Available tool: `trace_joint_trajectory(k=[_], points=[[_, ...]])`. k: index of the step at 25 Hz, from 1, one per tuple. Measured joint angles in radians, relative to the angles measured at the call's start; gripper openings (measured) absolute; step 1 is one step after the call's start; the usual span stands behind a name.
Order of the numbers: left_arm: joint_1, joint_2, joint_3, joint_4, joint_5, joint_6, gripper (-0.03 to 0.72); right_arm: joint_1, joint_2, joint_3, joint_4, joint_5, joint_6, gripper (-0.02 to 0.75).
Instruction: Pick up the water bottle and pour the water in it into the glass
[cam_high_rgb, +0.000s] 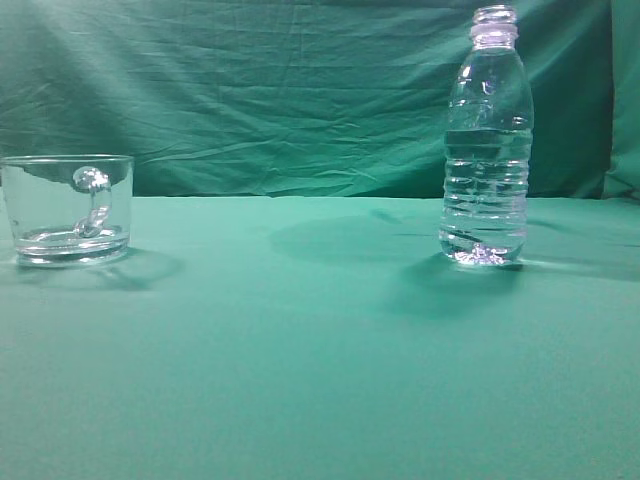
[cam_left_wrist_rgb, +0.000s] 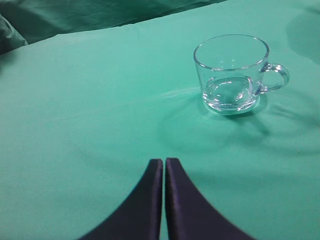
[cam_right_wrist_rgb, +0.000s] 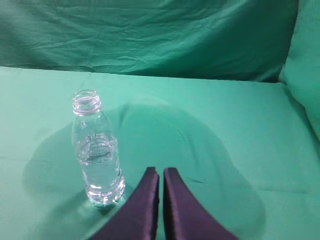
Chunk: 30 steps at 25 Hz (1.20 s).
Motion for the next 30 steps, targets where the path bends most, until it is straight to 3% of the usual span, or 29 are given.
trace_joint_trajectory(k=[4,17,30], points=[[0.000,0.000,0.000,0.000,0.000,0.000,0.000,-0.033,-0.134,0.103,-0.002,0.007,-0.020,0.000],[0.000,0.000,0.000,0.000,0.000,0.000,0.000,-0.262,-0.456,0.336,0.002,0.027,-0.045,0.000],[0.000,0.000,0.000,0.000,0.000,0.000,0.000,-0.273,-0.458,0.336,0.082,0.160,-0.181,0.000]])
